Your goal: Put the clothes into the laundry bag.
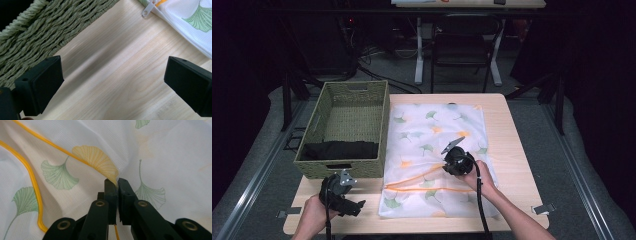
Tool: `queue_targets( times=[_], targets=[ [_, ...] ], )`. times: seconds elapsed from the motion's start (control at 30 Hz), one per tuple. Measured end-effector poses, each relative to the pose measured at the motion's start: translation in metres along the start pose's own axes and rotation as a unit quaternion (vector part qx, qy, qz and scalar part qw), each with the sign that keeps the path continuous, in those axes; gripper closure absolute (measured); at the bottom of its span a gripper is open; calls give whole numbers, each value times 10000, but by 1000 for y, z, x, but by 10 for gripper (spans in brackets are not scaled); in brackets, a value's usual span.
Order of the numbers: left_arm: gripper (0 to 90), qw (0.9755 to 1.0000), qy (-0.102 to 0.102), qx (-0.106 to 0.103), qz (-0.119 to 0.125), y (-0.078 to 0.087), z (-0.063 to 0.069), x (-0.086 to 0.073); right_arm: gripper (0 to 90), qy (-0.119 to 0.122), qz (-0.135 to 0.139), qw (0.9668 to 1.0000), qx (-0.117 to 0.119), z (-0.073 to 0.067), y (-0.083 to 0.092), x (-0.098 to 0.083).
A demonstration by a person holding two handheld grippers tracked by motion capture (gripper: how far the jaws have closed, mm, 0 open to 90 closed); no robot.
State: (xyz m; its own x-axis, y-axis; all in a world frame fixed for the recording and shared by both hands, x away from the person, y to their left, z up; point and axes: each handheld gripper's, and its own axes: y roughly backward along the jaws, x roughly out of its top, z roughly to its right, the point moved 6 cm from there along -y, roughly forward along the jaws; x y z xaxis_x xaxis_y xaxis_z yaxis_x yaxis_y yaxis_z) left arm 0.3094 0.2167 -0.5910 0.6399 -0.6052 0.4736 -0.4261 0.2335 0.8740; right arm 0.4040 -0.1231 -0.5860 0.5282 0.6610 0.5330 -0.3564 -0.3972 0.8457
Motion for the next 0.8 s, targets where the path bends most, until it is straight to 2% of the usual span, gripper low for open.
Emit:
queue_targets(
  times=[0.17,0.2,0.3,0.37,0.5,0.6,0.73,0.8],
  targets=[
    [20,10000,3,-5,23,0,0,0,868,-5,292,9996,-35,3,12,8],
    [21,10000,4,-45,-25,0,0,0,868,-6,339,9994,-38,4,15,9],
    [18,9999,-29,41,-149,-2,0,0,869,9,476,9988,-107,5,22,12],
    [14,9999,-12,55,-148,-2,1,0,870,3,579,9982,-150,5,26,14],
    [19,9999,-28,-30,-140,0,2,1,871,44,771,9968,-184,5,36,19],
    [78,9998,-163,-79,79,7,2,2,872,46,916,9956,-167,4,43,23],
    [83,9991,-241,-170,294,14,2,4,872,119,808,9966,-138,2,36,20],
    [86,9983,-417,-184,366,18,3,4,872,139,761,9969,-124,1,34,18]
  ],
)
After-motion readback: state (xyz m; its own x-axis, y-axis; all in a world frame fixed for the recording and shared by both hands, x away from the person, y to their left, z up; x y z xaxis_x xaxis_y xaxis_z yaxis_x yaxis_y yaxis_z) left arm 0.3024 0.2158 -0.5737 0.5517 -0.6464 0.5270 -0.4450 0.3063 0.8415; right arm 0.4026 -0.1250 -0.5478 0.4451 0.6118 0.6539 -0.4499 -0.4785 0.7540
